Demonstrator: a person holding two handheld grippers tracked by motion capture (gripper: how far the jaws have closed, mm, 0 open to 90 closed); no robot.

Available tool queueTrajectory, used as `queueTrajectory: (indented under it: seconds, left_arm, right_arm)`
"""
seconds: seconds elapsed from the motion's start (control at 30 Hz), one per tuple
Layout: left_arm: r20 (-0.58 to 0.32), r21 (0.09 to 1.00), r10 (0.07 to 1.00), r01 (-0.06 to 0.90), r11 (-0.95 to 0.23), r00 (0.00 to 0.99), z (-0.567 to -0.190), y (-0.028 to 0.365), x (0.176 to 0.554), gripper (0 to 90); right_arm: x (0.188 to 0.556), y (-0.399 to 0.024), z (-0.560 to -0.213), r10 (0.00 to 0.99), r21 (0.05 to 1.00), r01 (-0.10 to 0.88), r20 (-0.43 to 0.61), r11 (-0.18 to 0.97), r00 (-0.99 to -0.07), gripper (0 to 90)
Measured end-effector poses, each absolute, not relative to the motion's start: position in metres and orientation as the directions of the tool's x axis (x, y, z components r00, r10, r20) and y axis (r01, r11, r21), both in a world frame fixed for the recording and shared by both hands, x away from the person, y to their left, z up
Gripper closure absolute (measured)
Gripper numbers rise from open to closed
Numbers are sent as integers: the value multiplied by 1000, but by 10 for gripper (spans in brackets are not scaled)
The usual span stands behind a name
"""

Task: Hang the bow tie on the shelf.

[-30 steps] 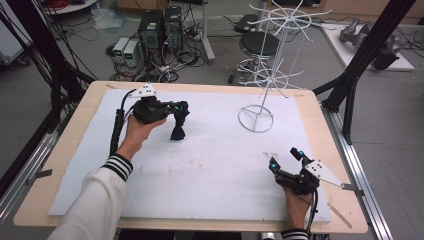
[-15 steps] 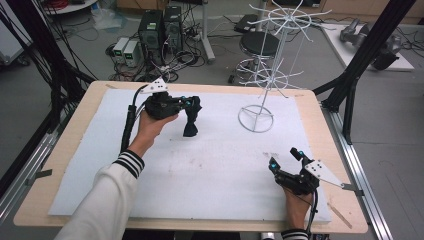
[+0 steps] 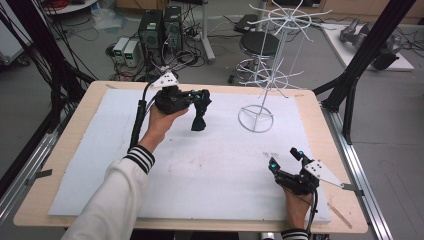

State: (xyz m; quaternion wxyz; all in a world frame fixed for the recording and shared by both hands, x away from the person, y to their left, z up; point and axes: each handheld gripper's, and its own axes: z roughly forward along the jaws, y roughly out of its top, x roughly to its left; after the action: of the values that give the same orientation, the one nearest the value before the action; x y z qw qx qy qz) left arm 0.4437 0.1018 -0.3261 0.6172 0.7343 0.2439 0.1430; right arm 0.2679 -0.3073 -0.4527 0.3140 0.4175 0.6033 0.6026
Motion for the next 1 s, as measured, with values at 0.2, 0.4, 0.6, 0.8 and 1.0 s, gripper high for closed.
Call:
queueTrajectory:
  seconds: [0.2, 0.4, 0.6, 0.8, 1.0]
  left_arm:
    - [-84, 978, 527, 170, -117, 846, -318, 87, 449, 883]
    - [-65, 979, 520, 154, -130, 852, -311, 77, 452, 883]
    - [-49, 981, 513, 137, -135, 857, -296, 67, 456, 884]
    - [-39, 984, 516, 124, -132, 856, -287, 60, 461, 884]
    - [-48, 983, 521, 132, -126, 852, -292, 52, 470, 884]
  right_arm:
    - [268, -308, -453, 882, 990, 120, 123, -76, -454, 101]
    - [268, -308, -453, 881, 990, 118, 125, -80, -456, 101]
    - [268, -308, -453, 881, 989, 122, 131, -84, -455, 101]
    - [268, -309, -453, 878, 989, 119, 133, -88, -459, 101]
    - [268, -310, -453, 879, 988, 120, 141, -96, -456, 101]
